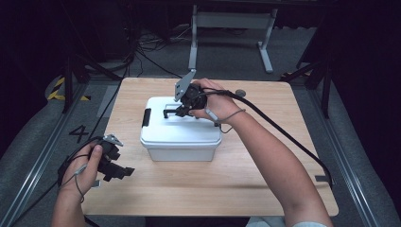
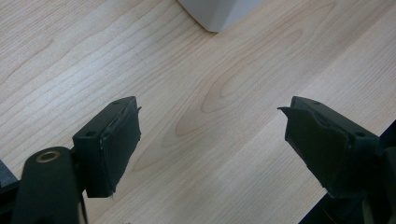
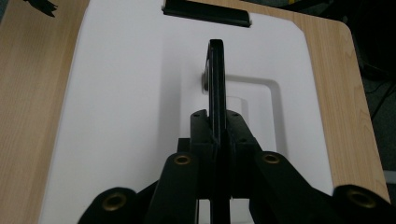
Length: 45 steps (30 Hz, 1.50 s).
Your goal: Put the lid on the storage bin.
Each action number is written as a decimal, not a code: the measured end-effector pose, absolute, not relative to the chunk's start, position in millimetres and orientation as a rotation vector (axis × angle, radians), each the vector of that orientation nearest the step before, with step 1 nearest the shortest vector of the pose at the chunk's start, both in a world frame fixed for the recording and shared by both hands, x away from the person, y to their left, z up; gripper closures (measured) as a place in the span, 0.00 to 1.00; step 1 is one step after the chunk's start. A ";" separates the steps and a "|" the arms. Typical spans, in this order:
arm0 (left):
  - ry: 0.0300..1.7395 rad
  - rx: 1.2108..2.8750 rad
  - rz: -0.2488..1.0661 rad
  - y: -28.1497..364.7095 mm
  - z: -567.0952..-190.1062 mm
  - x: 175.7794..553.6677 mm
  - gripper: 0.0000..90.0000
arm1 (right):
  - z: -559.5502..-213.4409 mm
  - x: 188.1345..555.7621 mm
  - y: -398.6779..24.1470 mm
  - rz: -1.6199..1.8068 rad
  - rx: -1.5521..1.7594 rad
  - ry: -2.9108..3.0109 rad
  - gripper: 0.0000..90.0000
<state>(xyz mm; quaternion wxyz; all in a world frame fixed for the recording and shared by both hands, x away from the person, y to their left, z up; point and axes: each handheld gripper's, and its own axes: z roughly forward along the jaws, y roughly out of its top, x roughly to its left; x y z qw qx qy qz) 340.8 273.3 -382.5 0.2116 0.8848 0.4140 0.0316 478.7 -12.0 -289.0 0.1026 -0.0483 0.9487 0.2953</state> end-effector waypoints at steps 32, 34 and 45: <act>1.141 2.466 0.088 273.0 -382.5 342.5 0.21 | -295.7 473.8 -17.9 0.952 -0.035 2.831 0.78; 1.143 2.460 0.084 272.2 -383.1 343.1 0.21 | -291.3 471.3 -19.5 0.984 -0.019 2.830 0.73; 1.145 2.468 0.078 271.0 -385.1 345.0 0.21 | -265.5 460.3 -40.8 1.045 0.057 2.790 0.67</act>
